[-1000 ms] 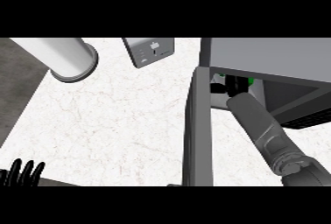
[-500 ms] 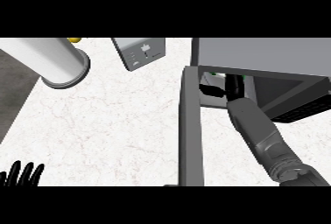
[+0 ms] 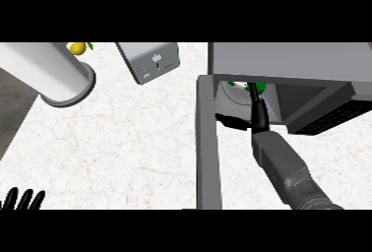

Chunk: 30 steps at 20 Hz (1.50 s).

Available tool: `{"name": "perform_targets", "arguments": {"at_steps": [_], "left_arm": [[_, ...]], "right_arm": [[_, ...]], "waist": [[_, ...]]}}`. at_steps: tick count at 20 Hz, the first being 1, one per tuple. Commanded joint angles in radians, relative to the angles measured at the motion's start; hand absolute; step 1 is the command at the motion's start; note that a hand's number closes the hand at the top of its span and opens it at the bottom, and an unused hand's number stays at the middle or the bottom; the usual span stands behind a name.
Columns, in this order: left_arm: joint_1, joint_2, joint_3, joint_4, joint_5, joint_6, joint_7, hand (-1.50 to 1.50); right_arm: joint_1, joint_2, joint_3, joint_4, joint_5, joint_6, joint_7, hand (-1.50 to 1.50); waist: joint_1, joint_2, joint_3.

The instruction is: Pick up the milk, place it into the microwave and close the microwave

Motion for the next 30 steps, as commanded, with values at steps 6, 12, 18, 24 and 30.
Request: {"name": "perform_targets", "arguments": {"at_steps": [6,12,18,24,30], "left_arm": [[0.009,-0.013,0.012,-0.017,-0.011,0.015,0.028,-1.5],[0.0,-0.015,-0.002,0.045,-0.058,-0.024,0.011,-1.5],[0.04,-0.023,-0.068,-0.05,-0.109,-0.021,0.085,-1.5],[-0.047,-0.039,-0.135,0.113,-0.191,-0.06,0.02,-1.5],[-0.075,-0.033,-0.27,0.099,-0.345,-0.06,0.073,-1.5]], "right_arm": [[0.148,0.027,-0.024,-0.01,-0.024,0.15,-0.189,-1.5],[0.23,0.031,0.016,-0.078,-0.013,0.262,-0.176,-1.5],[0.36,-0.045,0.04,-0.164,-0.009,0.343,-0.197,-1.5],[0.51,-0.125,0.044,-0.34,-0.046,0.414,-0.151,-1.5],[0.636,-0.169,0.035,-0.452,-0.072,0.421,-0.148,1.5]], "waist": [[-0.034,-0.014,-0.001],[-0.064,-0.029,-0.004],[-0.068,-0.03,-0.004],[-0.09,-0.035,-0.006],[-0.076,-0.031,-0.004]]}}
